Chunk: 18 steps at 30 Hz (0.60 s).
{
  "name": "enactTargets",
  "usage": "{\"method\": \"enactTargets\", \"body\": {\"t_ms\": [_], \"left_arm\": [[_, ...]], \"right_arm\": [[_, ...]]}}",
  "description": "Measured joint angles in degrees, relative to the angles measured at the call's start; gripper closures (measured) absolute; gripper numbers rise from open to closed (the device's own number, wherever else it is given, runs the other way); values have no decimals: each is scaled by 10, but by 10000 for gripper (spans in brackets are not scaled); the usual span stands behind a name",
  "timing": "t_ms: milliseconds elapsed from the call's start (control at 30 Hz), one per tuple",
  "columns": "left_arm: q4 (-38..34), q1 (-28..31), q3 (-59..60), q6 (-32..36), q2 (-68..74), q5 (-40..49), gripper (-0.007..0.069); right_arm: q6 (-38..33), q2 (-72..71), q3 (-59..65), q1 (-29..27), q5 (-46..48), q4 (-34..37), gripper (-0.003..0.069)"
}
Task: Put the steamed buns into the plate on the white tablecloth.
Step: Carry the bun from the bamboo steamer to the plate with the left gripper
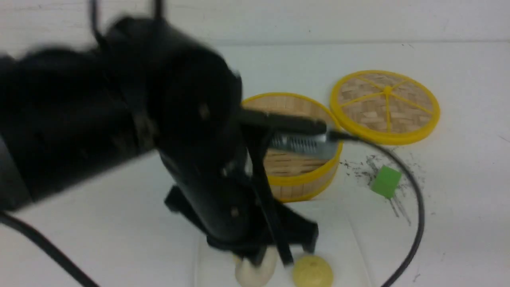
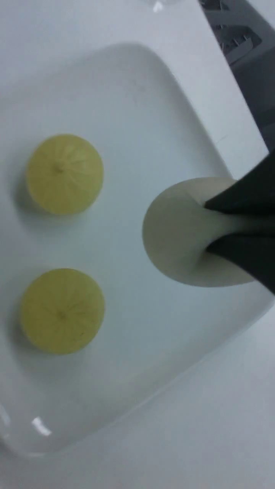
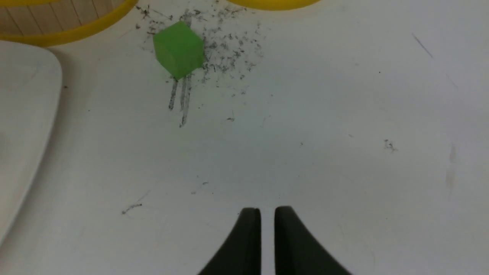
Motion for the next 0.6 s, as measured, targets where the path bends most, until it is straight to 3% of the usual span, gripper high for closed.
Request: {"method": "enactTargets", "body": {"t_ms": [133, 300, 467, 600], "left_arm": [[4, -15, 83, -70, 16, -78, 582], [5, -17, 106, -88, 43, -147, 547], [4, -17, 106, -89, 74, -162, 447], [4, -17, 106, -89, 88, -163, 314]], "right_arm": [[0, 0, 0, 0, -1, 0, 573], [0, 0, 0, 0, -1, 1, 573], [0, 0, 0, 0, -1, 1, 574], [-1, -4, -9, 0, 1, 17, 575]]}}
